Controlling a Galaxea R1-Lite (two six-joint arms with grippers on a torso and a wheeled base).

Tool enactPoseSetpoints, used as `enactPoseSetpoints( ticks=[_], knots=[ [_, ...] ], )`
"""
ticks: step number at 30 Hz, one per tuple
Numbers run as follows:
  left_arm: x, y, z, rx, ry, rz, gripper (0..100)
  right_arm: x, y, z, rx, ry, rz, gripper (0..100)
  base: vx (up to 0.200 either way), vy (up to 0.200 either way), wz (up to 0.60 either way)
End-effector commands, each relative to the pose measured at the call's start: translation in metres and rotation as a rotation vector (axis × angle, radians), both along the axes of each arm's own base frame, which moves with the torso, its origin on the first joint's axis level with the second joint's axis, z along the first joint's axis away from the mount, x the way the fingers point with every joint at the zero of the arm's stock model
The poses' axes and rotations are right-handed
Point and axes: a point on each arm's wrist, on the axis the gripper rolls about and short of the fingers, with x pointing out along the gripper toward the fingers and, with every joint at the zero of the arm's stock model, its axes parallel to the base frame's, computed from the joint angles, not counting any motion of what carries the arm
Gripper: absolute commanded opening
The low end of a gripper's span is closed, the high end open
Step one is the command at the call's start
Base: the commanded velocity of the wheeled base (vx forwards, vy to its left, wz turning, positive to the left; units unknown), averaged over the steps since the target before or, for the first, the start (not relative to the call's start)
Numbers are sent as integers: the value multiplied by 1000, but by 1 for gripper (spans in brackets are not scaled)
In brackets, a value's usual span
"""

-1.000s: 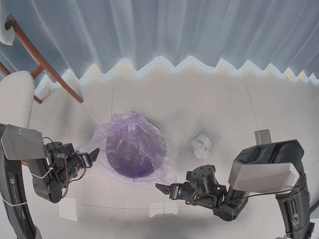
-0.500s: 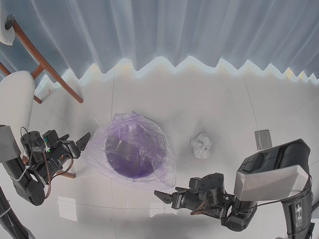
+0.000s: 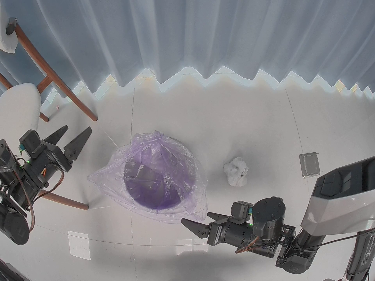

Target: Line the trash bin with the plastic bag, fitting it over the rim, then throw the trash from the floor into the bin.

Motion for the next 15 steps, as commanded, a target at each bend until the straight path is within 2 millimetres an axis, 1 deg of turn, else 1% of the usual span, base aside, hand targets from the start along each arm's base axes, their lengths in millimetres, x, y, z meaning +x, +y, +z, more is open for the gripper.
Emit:
enactPoseSetpoints(
  ticks=[1,5,8,10,12,13,15],
  knots=[
    [-24,2,33,-3,-121,3,100,-4,-4,11,10,-11,0,100,200,0,0],
    [-37,0,43,-3,-114,-21,100,-3,-3,12,9,-19,1,100,200,0,0],
    [-48,-7,48,-6,-112,-64,100,-1,-5,12,-10,-43,0,100,200,0,0],
    [-53,-13,49,-11,-94,-94,100,6,-10,10,-48,-76,-24,100,200,0,0],
    [-51,-20,52,-13,-83,-129,100,15,-14,6,-91,-118,-61,100,200,0,0],
    [-51,-22,53,-13,-82,-137,100,16,-15,5,-99,-127,-64,100,0,0,0],
    [-46,-32,63,-45,-72,-190,100,17,-15,1,-131,-159,-72,100,0,0,0]
  ],
)
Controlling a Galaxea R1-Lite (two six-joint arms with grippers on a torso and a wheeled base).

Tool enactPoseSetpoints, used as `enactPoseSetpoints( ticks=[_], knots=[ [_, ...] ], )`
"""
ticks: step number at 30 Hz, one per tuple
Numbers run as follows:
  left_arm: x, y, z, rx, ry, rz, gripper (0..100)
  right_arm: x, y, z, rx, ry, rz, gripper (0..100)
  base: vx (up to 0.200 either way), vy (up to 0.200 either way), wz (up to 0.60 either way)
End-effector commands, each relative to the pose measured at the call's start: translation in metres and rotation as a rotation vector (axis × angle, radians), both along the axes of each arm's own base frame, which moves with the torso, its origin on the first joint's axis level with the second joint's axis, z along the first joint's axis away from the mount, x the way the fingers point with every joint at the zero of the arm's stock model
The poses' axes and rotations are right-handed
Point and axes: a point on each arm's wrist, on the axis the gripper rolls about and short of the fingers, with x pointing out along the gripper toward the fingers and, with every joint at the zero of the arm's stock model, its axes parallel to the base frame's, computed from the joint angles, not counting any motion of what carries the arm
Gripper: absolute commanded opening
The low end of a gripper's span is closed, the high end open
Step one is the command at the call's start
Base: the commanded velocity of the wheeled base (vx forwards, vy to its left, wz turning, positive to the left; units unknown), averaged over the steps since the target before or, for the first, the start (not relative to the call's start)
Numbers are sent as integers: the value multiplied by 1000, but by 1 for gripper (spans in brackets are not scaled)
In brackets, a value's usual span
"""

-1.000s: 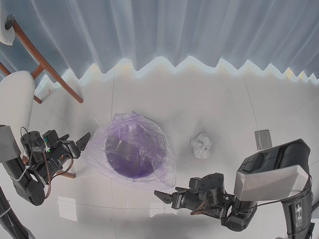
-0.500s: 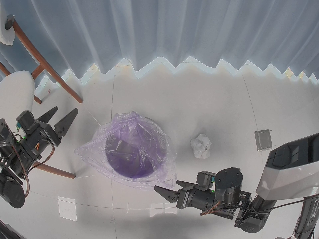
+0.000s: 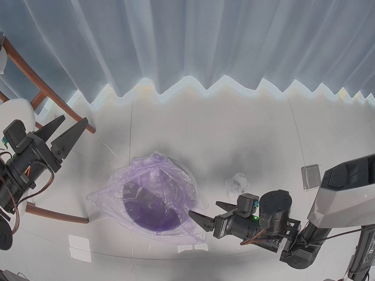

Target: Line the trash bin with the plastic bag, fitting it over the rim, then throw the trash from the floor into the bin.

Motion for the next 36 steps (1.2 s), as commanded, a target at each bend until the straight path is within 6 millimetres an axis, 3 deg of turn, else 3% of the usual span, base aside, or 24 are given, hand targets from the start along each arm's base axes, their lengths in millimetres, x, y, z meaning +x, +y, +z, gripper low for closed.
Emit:
enactPoseSetpoints(
  ticks=[1,6,9,16,21,22,25,29,36],
  knots=[
    [-1,-19,24,-62,-21,-106,100,9,-4,-11,-57,-44,-38,100,0,0,0],
    [6,-30,38,-218,41,-203,100,16,4,-21,-90,-142,-23,100,0,0,0],
    [4,-30,37,-290,94,-232,100,18,7,-25,-108,-180,-17,100,0,0,0],
    [1,-27,18,-234,173,-345,100,26,23,-18,-66,-230,-1,100,0,0,0],
    [9,-29,22,-238,167,-334,100,31,29,-22,-59,-236,-2,100,0,0,0],
    [15,-29,24,-242,161,-312,100,31,29,-22,-60,-235,-1,0,0,0,0],
    [26,-29,15,-190,166,-252,100,30,29,-22,-60,-235,2,0,0,0,0],
    [27,-29,-4,-23,123,-211,100,29,30,-22,-61,-234,6,0,0,0,0],
    [10,-15,-9,32,123,-207,100,28,27,-20,-55,-227,0,0,0,0,0]
  ],
)
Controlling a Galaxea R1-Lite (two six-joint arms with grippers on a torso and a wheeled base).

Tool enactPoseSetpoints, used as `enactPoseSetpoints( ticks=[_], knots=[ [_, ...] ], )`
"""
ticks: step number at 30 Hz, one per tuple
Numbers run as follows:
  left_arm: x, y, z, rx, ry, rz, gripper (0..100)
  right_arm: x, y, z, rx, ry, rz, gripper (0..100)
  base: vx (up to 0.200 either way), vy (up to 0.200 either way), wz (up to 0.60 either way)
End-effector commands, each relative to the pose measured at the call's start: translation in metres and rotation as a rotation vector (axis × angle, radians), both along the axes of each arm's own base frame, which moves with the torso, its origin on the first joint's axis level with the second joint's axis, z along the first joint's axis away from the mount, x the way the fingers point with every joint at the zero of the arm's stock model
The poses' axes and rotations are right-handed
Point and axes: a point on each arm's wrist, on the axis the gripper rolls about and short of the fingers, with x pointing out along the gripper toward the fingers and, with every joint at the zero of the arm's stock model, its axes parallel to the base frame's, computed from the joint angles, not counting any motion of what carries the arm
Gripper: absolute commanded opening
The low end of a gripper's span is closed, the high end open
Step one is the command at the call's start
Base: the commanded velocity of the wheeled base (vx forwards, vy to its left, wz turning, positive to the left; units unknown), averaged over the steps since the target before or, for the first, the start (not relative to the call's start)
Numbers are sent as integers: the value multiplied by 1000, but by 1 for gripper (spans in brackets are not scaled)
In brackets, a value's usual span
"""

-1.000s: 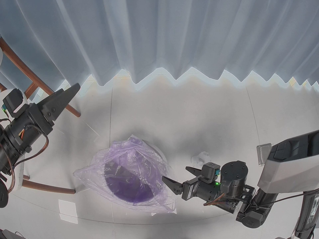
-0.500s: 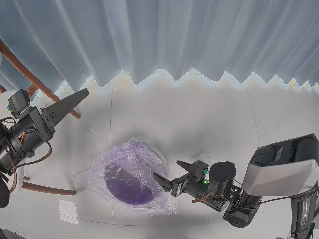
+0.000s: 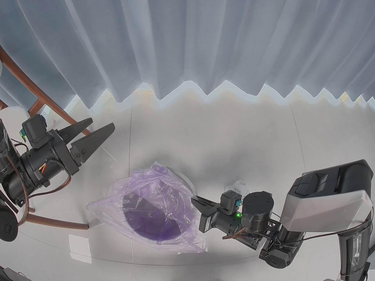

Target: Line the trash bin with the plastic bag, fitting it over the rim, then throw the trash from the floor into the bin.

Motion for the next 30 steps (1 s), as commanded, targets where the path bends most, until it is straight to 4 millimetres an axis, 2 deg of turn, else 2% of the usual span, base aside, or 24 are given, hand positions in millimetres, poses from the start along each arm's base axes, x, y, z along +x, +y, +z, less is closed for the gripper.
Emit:
enactPoseSetpoints(
  ticks=[1,4,6,9,11,12,14,15,17,20,23,25,30],
  knots=[
    [-10,12,-11,52,27,2,100,-3,-2,1,5,4,1,0,0,0,0],
    [-7,12,-17,130,-1,-10,100,-7,0,0,-2,6,11,0,0,0,0],
    [3,11,-36,207,34,-39,100,-7,2,0,3,4,15,0,0,0,0],
    [6,9,-64,272,102,-88,100,-9,2,0,0,6,17,0,0,0,0],
    [5,9,-78,305,126,-153,100,-10,2,-1,-1,9,20,0,0,0,0],
    [5,9,-78,305,126,-153,100,-10,2,-1,-1,9,20,0,0,0,0],
    [5,19,-96,324,165,-195,100,-12,2,0,-2,10,23,0,0,0,0],
    [5,19,-96,324,165,-195,100,-12,2,0,-2,10,23,0,0,0,0],
    [20,35,-109,329,182,-142,100,-13,2,6,8,1,24,0,0,0,0],
    [39,43,-126,383,119,-132,100,-13,2,6,9,-1,24,0,0,0,0],
    [61,52,-155,486,-4,-144,100,-14,3,5,6,1,28,0,0,0,0],
    [67,53,-169,498,-8,-157,100,-14,3,6,8,1,27,0,0,0,0],
    [69,49,-172,476,15,-178,100,-13,2,5,4,4,24,0,0,0,0]
  ],
)
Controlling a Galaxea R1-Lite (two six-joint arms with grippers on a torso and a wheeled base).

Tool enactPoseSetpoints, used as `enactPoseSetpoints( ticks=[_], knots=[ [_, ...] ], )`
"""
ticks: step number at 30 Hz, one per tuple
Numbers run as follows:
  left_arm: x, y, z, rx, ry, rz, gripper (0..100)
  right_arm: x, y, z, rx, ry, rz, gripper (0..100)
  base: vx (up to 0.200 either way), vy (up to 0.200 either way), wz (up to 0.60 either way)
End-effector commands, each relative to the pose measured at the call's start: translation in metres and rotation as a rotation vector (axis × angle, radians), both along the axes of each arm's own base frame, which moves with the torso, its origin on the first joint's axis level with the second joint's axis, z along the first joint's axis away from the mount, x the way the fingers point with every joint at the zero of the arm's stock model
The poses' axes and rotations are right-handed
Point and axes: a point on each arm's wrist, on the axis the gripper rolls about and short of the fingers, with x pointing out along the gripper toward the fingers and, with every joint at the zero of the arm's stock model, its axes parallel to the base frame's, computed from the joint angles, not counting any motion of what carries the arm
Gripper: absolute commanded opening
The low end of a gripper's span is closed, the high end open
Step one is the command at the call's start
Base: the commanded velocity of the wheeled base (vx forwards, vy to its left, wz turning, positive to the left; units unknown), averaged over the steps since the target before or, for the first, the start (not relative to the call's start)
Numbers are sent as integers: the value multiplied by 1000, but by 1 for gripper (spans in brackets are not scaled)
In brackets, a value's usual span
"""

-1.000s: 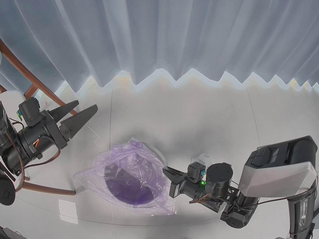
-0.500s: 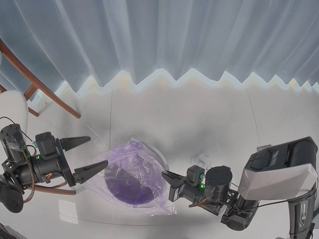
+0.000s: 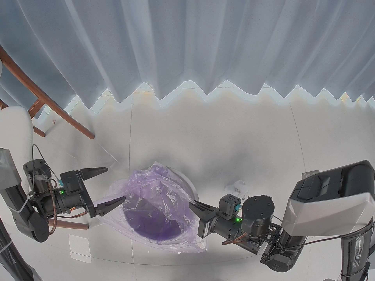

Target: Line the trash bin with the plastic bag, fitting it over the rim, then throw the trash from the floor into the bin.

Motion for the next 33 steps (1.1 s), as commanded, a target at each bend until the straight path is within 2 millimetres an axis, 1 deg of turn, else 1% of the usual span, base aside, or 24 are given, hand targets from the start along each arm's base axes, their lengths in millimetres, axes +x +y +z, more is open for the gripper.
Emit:
enactPoseSetpoints(
  ticks=[1,3,8,10,11,13,15,16,17,18,21,24,27,30,31,33],
  knots=[
    [17,6,-37,11,86,1,100,0,0,1,8,-8,0,0,0,0,0],
    [23,6,-40,11,88,2,100,0,0,1,9,-9,0,0,0,0,0],
    [26,5,-45,12,95,2,100,1,1,1,12,-11,0,0,0,0,0],
    [36,3,-49,15,88,2,100,1,1,1,14,-11,-1,0,0,0,0],
    [36,3,-49,15,88,2,100,1,1,1,14,-11,-1,0,0,0,0],
    [47,1,-52,20,71,12,100,1,1,2,15,-10,-1,0,0,0,0],
    [54,-3,-57,18,71,9,100,1,0,3,17,-12,-2,0,0,0,0],
    [57,-4,-59,18,70,4,0,1,0,4,18,-13,-2,0,0,0,0],
    [57,-4,-59,18,70,4,0,1,0,4,18,-13,-2,0,0,0,0],
    [63,-6,-63,17,68,0,0,1,0,4,19,-12,-4,0,0,0,0],
    [67,-9,-61,1,65,-7,0,2,-2,4,20,-9,-9,0,0,0,0],
    [68,-8,-50,-48,56,5,0,3,-3,11,48,-9,-14,0,0,0,0],
    [65,-7,-23,-136,64,8,0,5,-3,25,118,-6,-20,0,0,0,0],
    [61,-11,0,-273,153,-28,0,9,-4,33,159,9,-13,0,0,0,0],
    [62,-13,7,-319,190,-45,0,12,-5,34,169,25,-7,0,0,0,0],
    [67,-17,13,-383,239,-58,0,18,-8,34,191,65,-16,0,0,0,0]
  ],
)
